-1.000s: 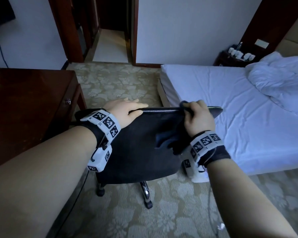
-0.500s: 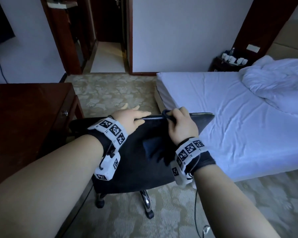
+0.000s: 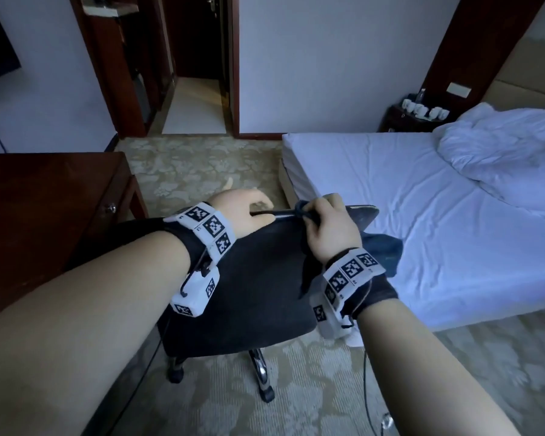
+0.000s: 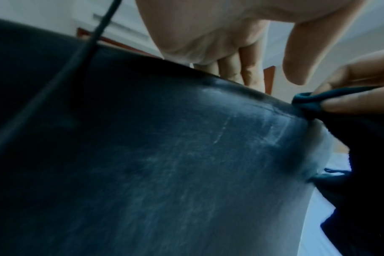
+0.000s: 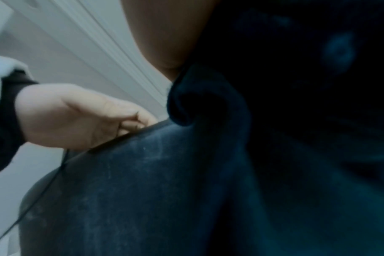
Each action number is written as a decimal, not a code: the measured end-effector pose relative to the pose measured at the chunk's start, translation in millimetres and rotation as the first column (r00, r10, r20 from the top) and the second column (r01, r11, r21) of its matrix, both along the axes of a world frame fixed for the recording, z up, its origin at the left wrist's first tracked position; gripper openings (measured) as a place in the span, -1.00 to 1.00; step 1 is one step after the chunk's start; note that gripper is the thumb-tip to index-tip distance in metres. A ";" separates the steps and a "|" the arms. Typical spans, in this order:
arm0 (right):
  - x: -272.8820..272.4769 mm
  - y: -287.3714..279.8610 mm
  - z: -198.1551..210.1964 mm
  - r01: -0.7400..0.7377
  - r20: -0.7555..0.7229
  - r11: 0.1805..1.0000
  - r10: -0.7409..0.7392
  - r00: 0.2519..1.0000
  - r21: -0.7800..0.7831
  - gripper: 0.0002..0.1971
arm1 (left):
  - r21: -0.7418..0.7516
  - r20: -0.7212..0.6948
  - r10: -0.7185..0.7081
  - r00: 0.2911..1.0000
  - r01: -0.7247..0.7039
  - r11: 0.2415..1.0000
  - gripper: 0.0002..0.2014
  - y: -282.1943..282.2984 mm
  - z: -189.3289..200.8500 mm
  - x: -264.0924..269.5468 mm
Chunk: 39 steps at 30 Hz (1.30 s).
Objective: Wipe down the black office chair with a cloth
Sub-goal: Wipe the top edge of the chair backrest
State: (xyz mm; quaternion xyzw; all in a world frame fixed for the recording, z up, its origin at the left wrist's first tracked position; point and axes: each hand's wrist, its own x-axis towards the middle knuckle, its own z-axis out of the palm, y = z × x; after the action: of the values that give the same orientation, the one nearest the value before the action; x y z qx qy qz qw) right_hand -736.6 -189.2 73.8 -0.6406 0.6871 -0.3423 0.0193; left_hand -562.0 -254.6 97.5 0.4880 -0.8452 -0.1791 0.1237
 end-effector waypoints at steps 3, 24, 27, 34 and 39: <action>-15.6 -4.6 -5.2 0.115 0.098 0.993 -0.118 0.988 0.035 -0.83 | 0.004 0.114 -0.060 0.992 0.060 0.998 -0.62 -4.3 -4.4 -16.5; -85.2 -8.9 -9.7 0.291 0.262 0.951 -0.310 0.914 0.107 -0.79 | 0.082 -0.023 0.013 1.000 -0.011 0.997 -0.69 4.7 -3.0 9.9; -106.8 -9.2 -8.7 0.294 0.259 0.935 -0.340 0.904 0.198 -0.78 | 0.113 -0.055 -0.008 0.998 0.014 0.994 -0.70 5.1 -0.2 14.0; -55.8 1.3 3.3 0.028 0.101 0.999 -0.026 0.995 -0.016 -0.84 | 0.100 -0.031 -0.030 0.999 0.033 0.994 -0.97 -2.3 20.3 -4.8; -61.6 -9.5 -14.2 0.120 0.261 0.992 -0.127 0.957 0.044 -0.85 | -0.018 0.063 -0.145 0.987 0.147 0.989 -0.65 6.3 -2.8 -50.4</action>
State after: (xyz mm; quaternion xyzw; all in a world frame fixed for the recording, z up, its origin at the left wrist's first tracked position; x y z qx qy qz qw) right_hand -798.2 -198.8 59.5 -0.5451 0.7218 -0.4152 0.0978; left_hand -612.4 -248.4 94.7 0.4286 -0.8841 -0.1631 0.0899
